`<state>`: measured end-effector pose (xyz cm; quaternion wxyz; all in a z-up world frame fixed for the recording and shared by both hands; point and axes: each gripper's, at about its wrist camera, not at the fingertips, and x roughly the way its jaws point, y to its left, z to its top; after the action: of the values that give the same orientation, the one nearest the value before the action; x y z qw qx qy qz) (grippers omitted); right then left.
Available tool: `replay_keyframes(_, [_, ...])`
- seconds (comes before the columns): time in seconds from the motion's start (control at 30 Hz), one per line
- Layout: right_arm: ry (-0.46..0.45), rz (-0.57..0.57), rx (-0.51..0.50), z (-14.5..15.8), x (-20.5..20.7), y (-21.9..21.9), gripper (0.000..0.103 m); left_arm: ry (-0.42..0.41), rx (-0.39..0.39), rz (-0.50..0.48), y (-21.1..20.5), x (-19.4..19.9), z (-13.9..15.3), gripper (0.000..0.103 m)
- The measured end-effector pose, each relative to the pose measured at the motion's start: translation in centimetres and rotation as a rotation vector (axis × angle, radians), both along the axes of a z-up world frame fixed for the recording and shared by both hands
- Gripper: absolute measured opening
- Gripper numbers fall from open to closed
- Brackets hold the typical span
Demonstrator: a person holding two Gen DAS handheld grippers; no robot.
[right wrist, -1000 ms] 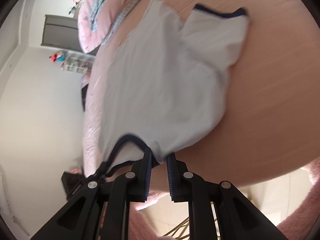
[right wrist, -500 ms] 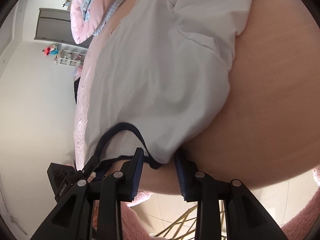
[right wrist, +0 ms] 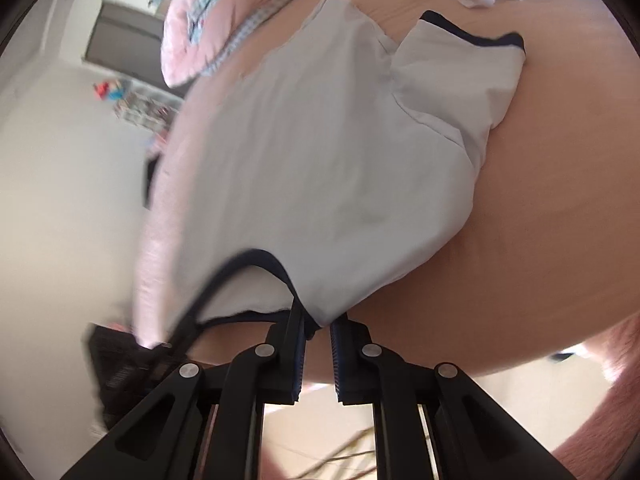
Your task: Fold clothes
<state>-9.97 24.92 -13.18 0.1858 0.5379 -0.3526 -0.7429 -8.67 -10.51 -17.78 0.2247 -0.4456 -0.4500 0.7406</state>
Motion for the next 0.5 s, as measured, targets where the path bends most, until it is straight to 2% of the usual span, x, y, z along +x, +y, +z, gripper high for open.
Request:
replay_keyframes(0.07, [-0.023, -0.039, -0.163, -0.7, -0.3, 1.4, 0.01, -0.003, 0.069, 0.006, -0.2, -0.3, -0.4, 0.006])
replay_keyframes(0.1, [-0.048, -0.058, -0.231, -1.3, -0.6, 1.9, 0.01, -0.014, 0.063, 0.006, -0.1, -0.4, -0.6, 0.006])
replay_keyframes(0.13, [-0.069, -0.079, -0.233, -1.7, -0.7, 2.1, 0.01, -0.024, 0.056, 0.005, 0.0, -0.6, -0.8, 0.006])
replay_keyframes(0.27, [-0.095, -0.05, -0.092, -2.8, -0.9, 1.4, 0.011, -0.113, -0.056, -0.053, 1.4, -1.5, -2.0, 0.007])
replay_keyframes(0.37, [-0.111, -0.019, 0.014, -3.5, -0.8, 0.1, 0.011, -0.146, -0.116, -0.088, 2.4, -1.8, -2.4, 0.009])
replay_keyframes(0.43, [-0.073, 0.014, 0.098, -2.7, -0.7, -0.8, 0.013, -0.127, -0.137, -0.106, 2.7, -1.6, -1.9, 0.018])
replay_keyframes(0.5, [-0.032, 0.068, 0.224, -2.2, -0.7, -1.5, 0.024, -0.111, -0.135, -0.116, 2.6, -1.4, -1.5, 0.028])
